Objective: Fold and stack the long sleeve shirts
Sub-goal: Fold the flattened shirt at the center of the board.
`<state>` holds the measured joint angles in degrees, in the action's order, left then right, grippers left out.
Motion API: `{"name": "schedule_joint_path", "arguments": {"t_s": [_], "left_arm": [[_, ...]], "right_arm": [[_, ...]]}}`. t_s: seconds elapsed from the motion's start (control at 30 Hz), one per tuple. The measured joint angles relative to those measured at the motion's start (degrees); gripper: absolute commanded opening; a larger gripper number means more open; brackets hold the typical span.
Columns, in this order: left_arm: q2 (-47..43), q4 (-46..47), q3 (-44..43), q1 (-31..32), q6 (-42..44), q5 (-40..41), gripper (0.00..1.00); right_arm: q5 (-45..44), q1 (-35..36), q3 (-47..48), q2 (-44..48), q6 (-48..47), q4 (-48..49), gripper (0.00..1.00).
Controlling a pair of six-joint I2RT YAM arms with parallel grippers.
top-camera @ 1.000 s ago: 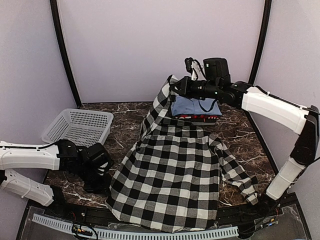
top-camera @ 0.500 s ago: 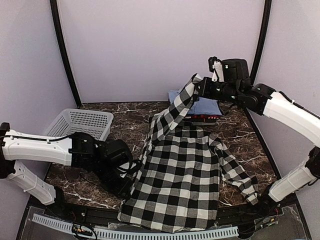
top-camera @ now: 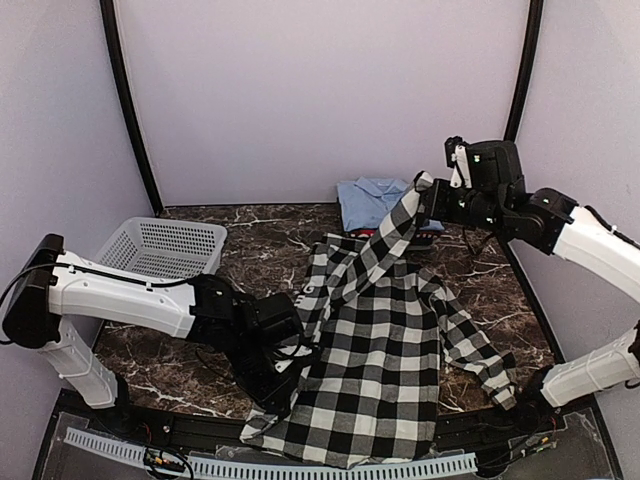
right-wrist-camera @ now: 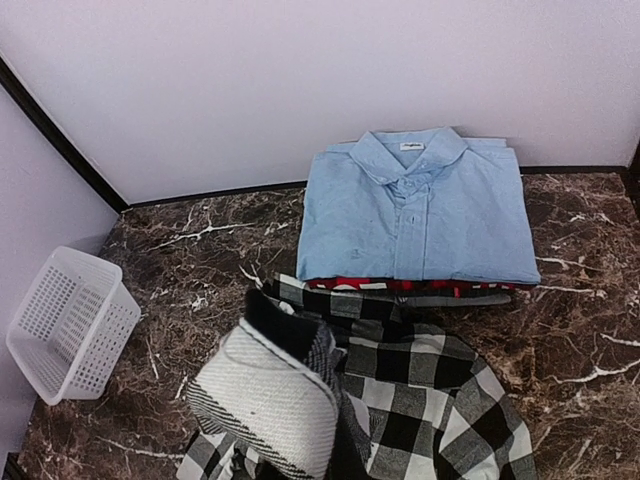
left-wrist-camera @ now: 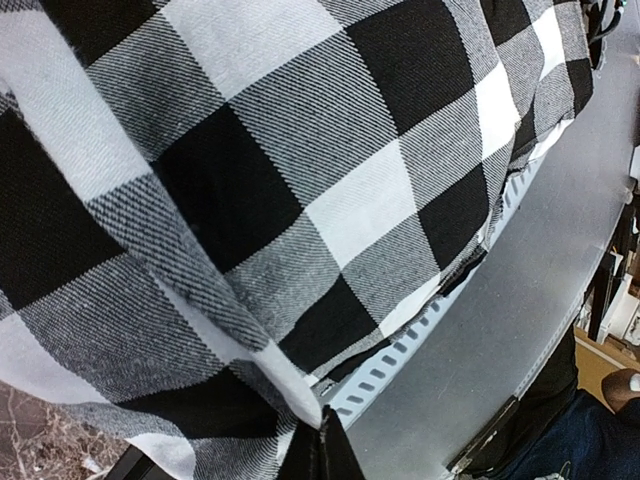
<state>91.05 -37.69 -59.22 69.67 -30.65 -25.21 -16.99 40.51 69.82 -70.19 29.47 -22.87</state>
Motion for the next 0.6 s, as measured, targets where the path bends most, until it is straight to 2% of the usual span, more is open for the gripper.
{"name": "schedule_joint_path", "arguments": {"t_s": [0.6], "left_arm": [[7.98, 8.39, -0.70, 0.68, 1.05, -6.95, 0.00]], "right_arm": [[-0.48, 0.00, -4.24, 0.92, 1.07, -1.14, 0.00]]}}
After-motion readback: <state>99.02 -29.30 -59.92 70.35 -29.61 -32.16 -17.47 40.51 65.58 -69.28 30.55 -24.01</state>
